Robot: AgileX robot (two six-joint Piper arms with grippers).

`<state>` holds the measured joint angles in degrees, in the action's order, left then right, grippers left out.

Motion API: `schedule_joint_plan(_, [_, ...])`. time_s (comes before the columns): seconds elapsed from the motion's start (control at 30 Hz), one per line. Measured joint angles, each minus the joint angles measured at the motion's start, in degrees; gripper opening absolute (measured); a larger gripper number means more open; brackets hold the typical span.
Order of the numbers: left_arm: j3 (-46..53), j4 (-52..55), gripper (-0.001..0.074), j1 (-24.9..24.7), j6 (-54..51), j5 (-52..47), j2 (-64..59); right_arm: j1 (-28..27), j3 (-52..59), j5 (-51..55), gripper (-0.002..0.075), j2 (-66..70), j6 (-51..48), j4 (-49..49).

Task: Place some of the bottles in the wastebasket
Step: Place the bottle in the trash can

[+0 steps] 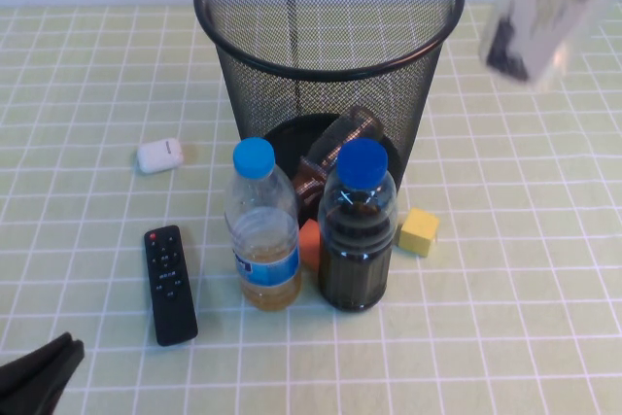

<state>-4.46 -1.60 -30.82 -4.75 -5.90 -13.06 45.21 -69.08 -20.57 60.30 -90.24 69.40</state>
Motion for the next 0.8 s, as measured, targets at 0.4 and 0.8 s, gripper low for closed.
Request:
schedule_joint_plan(0.4, [0.7,0.12,-0.0003,0.0,0.0,-2.61,0.0,-0.6,-23.51,6.53,-0.0006,24.85,-1.36,1.81])
schedule_joint_plan(0.8, [0.83,0.12,-0.0003,0.0,0.0,-2.97,0.0,-3.45,-27.75,1.36,0.0001,38.67,1.95,12.94])
